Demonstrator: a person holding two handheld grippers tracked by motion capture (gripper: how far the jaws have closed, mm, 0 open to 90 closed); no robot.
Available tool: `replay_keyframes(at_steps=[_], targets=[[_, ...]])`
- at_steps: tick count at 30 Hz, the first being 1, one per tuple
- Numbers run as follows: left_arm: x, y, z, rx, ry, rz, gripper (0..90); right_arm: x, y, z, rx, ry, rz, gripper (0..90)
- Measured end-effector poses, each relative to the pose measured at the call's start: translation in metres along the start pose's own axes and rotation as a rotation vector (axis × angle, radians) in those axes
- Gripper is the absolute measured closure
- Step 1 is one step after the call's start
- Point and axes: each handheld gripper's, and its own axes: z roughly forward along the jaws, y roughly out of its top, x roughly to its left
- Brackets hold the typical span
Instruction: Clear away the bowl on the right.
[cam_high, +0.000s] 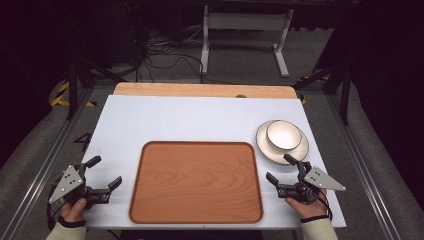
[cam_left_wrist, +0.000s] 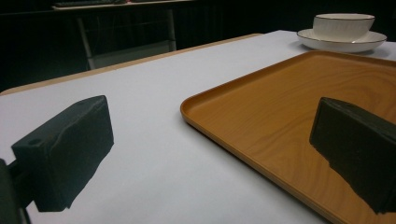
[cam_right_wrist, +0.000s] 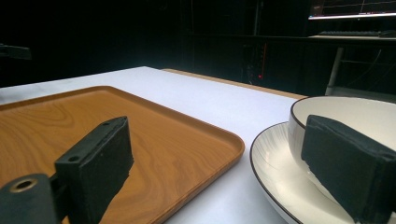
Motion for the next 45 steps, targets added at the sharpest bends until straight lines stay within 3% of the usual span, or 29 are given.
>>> replay_keyframes(at_steps=[8,14,29,36,45], targets=[[0.0,0.0,0.001,-0.002,0.001,-0.006,0.3,0.0,0.0,-0.001,-0.004,-0.01,0.006,12.1],[0.001,0.0,0.001,0.004,-0.009,-0.007,0.3,0.001,0.005,0.002,-0.002,-0.017,0.015,24.0],[0.002,0.0,0.001,-0.001,-0.015,-0.014,0.3,-0.001,0.047,0.009,0.01,-0.015,-0.015,26.4],[0.002,0.0,0.001,0.0,-0.018,-0.007,0.3,-0.007,0.065,0.006,-0.022,-0.054,-0.02,28.1],[0.001,0.0,0.0,0.004,-0.017,-0.004,0.3,-0.012,0.09,0.005,-0.048,-0.066,-0.054,29.7]])
